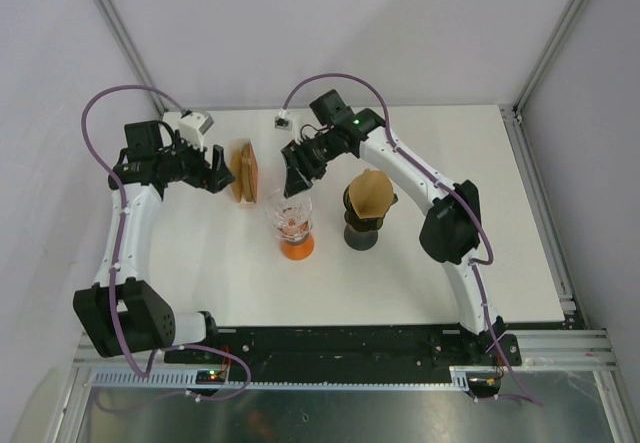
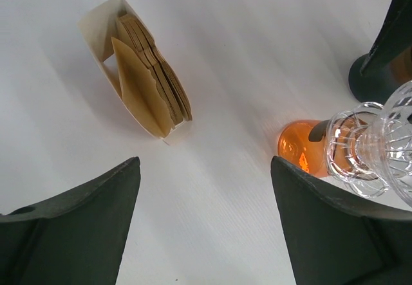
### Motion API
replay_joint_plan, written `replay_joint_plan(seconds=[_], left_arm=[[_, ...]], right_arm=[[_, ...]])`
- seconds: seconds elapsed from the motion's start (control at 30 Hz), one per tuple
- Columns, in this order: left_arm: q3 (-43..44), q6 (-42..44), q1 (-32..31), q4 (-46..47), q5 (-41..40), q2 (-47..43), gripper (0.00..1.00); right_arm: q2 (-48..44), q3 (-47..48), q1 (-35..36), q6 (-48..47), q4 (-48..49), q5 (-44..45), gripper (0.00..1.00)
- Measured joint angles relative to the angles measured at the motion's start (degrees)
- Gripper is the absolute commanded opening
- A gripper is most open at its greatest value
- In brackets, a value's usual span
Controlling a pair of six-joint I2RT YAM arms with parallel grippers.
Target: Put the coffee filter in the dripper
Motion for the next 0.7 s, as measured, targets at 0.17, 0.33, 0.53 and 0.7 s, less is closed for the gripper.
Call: replay_joint_plan(seconds=[0.17, 0.33, 0.53, 0.7], left_arm=[[0.0, -1.2, -0.1, 1.5, -3.9, 2.5, 0.62], [-2.1, -1.5, -3.0, 5.7, -12.8, 4.4, 0.53], [-3.5, -2.4, -6.4, 12.7, -20.3, 10.1, 0.4], [-3.5, -2.3, -7.9, 16.9, -23.8, 15.1, 0.41]], right_arm=[[-0.6, 0.2, 0.0, 0.9, 1.6, 1.1, 0.64], [-3.8, 0.5, -0.3, 2.3, 3.2, 4.0, 0.65], [-12.7, -1.9, -1.2, 3.2, 8.1, 9.8, 0.66], [-19.7, -6.4, -2.0, 3.7, 11.4, 12.2, 0.66]])
